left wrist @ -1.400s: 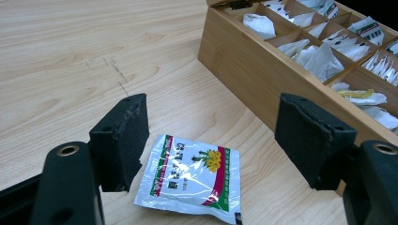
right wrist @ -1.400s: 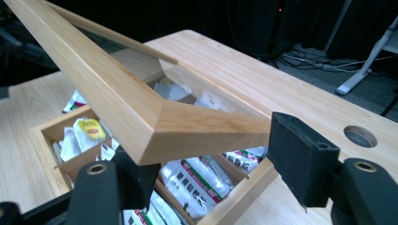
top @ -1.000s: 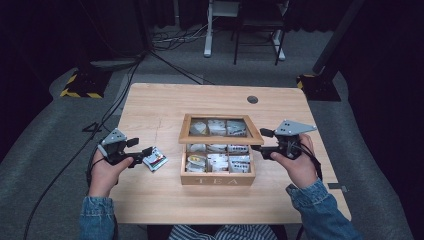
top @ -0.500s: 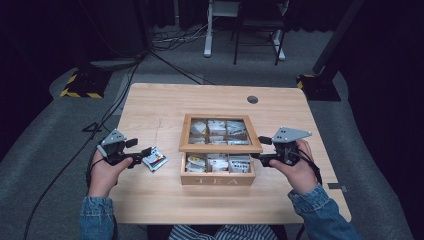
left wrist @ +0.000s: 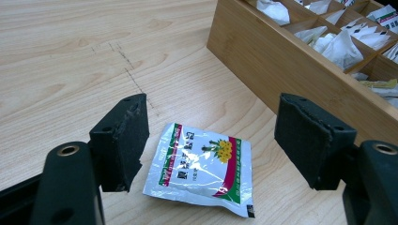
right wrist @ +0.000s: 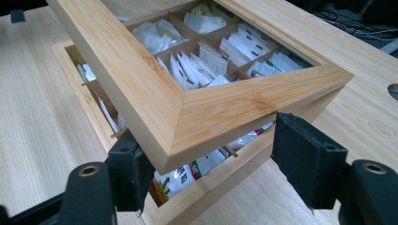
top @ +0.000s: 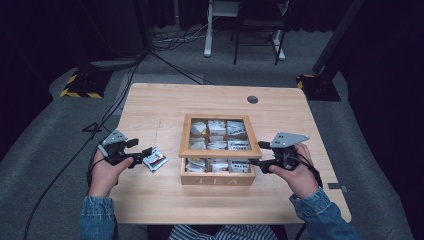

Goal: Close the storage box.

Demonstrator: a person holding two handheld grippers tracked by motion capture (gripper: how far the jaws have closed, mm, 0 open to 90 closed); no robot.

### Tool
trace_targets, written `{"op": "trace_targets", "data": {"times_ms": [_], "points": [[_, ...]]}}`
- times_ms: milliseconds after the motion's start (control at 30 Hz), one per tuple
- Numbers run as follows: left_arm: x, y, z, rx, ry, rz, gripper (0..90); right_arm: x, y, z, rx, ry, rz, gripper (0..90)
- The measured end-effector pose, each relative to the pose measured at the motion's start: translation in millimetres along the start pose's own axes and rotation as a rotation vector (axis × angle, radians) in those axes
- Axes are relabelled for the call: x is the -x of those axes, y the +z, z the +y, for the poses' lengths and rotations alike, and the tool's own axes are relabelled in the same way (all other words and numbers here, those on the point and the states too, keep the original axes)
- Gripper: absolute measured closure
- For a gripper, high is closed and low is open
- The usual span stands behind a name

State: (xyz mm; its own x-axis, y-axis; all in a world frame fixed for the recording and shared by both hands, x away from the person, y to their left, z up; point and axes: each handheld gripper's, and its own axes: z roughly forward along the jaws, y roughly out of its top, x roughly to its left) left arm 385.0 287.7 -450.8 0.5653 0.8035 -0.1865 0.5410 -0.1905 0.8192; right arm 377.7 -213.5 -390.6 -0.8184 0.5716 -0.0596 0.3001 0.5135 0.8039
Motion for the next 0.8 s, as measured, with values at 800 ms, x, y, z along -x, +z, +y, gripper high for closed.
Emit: {"op": "trace_targets", "data": {"times_ms": [800], "points": [[-3.1, 0.3, -2.7, -0.005, -0.017, -0.002, 27.4, -7.2, 8.7, -7.5, -0.125, -0.02, 0.038, 29.2]]}}
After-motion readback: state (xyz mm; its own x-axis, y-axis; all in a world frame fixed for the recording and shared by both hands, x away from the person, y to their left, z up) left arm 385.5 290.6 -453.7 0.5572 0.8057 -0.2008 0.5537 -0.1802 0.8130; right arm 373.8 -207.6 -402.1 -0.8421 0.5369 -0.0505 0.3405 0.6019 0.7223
